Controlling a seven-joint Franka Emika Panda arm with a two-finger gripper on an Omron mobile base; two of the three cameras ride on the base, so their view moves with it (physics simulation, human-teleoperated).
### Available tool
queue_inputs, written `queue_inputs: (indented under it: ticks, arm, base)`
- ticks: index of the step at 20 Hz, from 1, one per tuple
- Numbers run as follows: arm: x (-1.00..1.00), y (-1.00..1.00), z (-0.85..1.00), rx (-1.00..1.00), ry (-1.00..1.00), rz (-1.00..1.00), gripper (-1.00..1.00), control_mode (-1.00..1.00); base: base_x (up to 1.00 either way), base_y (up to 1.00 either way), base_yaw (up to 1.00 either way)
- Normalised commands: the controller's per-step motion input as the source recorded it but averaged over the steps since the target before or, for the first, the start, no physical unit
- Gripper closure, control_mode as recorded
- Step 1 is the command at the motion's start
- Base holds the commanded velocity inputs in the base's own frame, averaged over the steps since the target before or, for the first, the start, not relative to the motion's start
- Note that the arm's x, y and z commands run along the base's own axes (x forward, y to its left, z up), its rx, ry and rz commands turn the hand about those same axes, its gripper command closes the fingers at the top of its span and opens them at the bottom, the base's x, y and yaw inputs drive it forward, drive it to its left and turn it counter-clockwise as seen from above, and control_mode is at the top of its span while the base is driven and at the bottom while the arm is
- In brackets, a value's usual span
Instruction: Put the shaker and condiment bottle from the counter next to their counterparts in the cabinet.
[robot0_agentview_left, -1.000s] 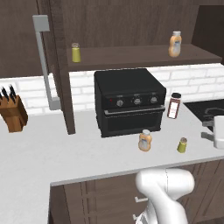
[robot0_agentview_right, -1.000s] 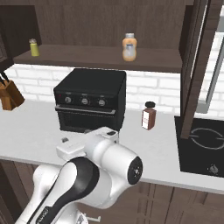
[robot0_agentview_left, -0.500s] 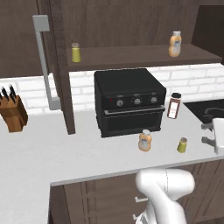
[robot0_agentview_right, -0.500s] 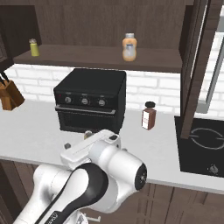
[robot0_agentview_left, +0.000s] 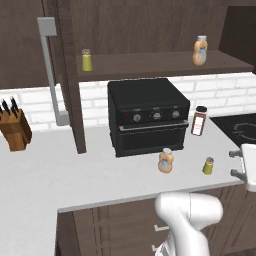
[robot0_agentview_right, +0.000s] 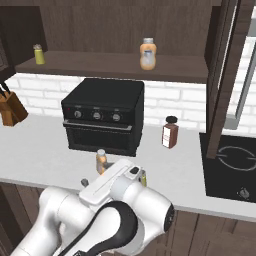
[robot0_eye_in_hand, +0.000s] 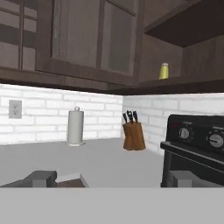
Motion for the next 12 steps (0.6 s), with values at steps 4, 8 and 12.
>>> queue_inputs:
  ticks: [4, 8, 12]
  arm:
    - [0.02, -0.19, -0.33, 0.00, -0.10, 0.05, -1.00, -1.00]
    - [0.24, -0.13, -0.12, 0.00, -0.02, 0.06, -1.00, -1.00]
    - [0.40, -0.16, 0.00, 0.00, 0.00, 0.09, -1.00, -1.00]
  base:
    - [0.00, 0.00, 0.00]
    - [0.00, 0.00, 0.00]
    - [0.00, 0.00, 0.00]
